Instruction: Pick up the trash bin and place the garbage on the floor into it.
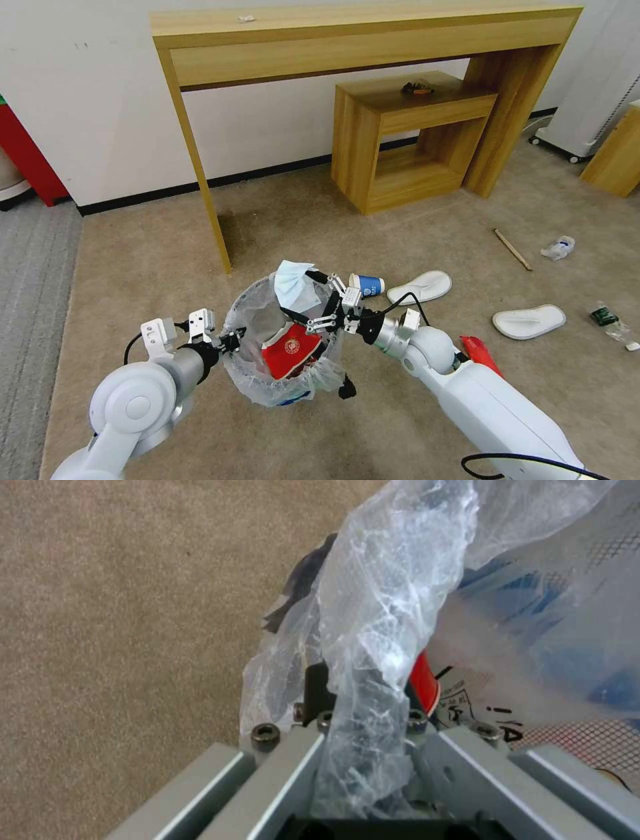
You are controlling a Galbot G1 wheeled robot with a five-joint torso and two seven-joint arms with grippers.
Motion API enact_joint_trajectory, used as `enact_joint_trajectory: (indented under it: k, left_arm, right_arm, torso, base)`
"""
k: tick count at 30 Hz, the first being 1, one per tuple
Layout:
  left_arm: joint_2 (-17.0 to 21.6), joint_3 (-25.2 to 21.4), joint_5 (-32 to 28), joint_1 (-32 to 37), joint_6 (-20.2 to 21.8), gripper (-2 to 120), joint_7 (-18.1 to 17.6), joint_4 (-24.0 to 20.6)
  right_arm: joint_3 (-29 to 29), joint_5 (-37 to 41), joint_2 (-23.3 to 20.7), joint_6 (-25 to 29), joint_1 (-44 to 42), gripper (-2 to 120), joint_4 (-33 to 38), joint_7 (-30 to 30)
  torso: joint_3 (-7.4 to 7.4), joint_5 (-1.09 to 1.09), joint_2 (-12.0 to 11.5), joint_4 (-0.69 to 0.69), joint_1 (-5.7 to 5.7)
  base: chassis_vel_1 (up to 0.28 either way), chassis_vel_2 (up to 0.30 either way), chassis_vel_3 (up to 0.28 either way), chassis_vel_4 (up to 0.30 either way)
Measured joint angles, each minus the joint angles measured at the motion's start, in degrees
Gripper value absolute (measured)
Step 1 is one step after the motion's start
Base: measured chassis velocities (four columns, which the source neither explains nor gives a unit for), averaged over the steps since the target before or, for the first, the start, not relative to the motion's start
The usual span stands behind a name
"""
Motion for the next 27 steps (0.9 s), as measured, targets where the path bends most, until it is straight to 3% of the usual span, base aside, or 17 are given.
enact_joint_trajectory:
  k: [27]
  left_arm:
    - [0.6,-1.8,0.2,1.1,0.0,0,1.1,-0.8]
  right_arm:
    - [0.9,-2.1,-4.3,-2.3,-2.8,100,3.5,-1.4]
  torso:
    - [0.00,0.00,0.0,0.00,0.00]
  base:
    - [0.000,0.000,0.000,0.000]
